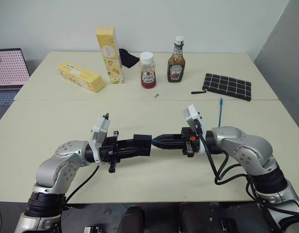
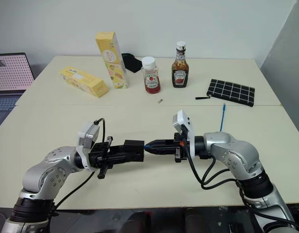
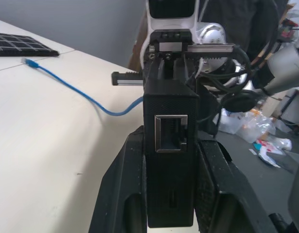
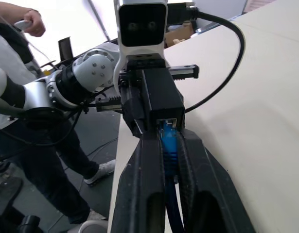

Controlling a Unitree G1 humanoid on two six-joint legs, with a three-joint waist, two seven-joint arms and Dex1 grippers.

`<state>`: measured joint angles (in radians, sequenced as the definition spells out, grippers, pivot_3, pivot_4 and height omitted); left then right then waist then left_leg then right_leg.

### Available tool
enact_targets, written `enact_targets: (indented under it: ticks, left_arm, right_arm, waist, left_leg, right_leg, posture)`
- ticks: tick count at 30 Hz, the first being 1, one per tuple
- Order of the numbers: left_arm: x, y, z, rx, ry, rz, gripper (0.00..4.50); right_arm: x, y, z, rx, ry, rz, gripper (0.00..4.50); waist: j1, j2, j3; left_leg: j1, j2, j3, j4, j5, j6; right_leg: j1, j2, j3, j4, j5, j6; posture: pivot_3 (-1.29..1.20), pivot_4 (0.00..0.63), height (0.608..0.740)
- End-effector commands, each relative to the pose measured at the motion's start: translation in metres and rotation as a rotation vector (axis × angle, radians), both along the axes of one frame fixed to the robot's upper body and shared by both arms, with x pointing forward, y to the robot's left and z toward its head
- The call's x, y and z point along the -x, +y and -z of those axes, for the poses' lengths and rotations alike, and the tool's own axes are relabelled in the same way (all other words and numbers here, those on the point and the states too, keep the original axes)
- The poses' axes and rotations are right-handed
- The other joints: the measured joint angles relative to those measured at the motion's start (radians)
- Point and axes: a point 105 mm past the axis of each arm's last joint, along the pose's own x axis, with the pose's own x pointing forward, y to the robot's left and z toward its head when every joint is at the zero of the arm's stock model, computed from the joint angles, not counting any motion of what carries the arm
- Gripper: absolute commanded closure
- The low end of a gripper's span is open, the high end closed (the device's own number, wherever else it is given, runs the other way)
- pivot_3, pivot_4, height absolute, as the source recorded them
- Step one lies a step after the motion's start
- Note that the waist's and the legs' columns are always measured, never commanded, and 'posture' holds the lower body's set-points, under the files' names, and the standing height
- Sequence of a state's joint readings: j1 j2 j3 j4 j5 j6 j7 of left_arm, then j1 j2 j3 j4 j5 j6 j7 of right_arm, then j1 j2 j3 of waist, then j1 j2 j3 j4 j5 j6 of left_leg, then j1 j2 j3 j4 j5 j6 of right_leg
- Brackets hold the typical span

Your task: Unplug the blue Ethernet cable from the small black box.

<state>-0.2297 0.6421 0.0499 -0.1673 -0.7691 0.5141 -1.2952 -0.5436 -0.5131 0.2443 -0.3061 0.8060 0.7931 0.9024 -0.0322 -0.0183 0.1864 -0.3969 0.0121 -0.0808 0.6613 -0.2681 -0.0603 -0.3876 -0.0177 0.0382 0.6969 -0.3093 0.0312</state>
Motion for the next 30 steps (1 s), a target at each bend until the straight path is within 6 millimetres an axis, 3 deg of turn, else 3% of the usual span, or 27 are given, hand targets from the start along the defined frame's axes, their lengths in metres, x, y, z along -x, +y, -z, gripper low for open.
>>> enact_targets:
  ticks: [1,9,21,25,28,30]
  left_arm:
    - [0.0,0.004,-0.008,0.014,-0.04,-0.014,3.71]
    - [0.001,0.006,-0.01,0.022,-0.042,-0.021,3.71]
    - [0.002,0.029,-0.005,0.0,-0.023,-0.192,3.71]
    - [-0.003,0.033,-0.003,0.007,-0.013,-0.291,3.71]
    - [-0.005,0.031,-0.001,0.006,-0.005,-0.327,3.71]
    - [-0.006,0.028,0.001,0.006,0.003,-0.346,3.71]
  right_arm:
    - [-0.003,-0.005,-0.013,-0.01,-0.051,-0.002,4.44]
    - [-0.005,-0.007,-0.007,0.031,-0.05,-0.013,4.44]
    - [-0.025,-0.044,0.006,0.076,-0.027,0.171,4.46]
    - [-0.085,-0.075,0.023,0.137,-0.19,0.563,4.46]
    - [-0.114,-0.091,0.044,0.223,-0.287,0.774,4.46]
    - [-0.121,-0.092,0.059,0.264,-0.304,0.837,4.46]
  waist:
    - [0.0,0.0,0.0]
    - [0.0,0.0,0.0]
    - [0.0,0.0,0.0]
    - [0.0,0.0,0.0]
    - [0.0,0.0,0.0]
    - [0.0,0.0,0.0]
  left_leg:
    - [0.0,0.0,0.0,0.0,0.0,0.0]
    - [0.0,0.0,0.0,0.0,0.0,0.0]
    - [0.0,0.0,0.0,0.0,0.0,0.0]
    - [0.0,0.0,0.0,0.0,0.0,0.0]
    - [0.0,0.0,0.002,0.0,0.0,0.0]
    - [0.0,0.0,0.003,0.0,0.0,0.0]
  right_leg:
    - [0.0,0.0,0.0,0.0,0.0,0.0]
    - [0.0,0.0,0.0,0.0,0.0,0.0]
    - [0.0,0.0,0.0,0.0,0.0,0.0]
    - [0.0,0.0,0.0,0.0,0.0,0.0]
    - [-0.001,0.0,0.001,0.0,0.0,0.0]
    - [-0.001,0.0,0.001,0.0,0.0,0.0]
  posture:
    - [0.0,0.15,0.74]
    - [0.0,0.15,0.74]
    - [0.0,0.15,0.74]
    - [0.0,0.15,0.74]
    - [0.0,0.15,0.74]
    - [0.0,0.15,0.74]
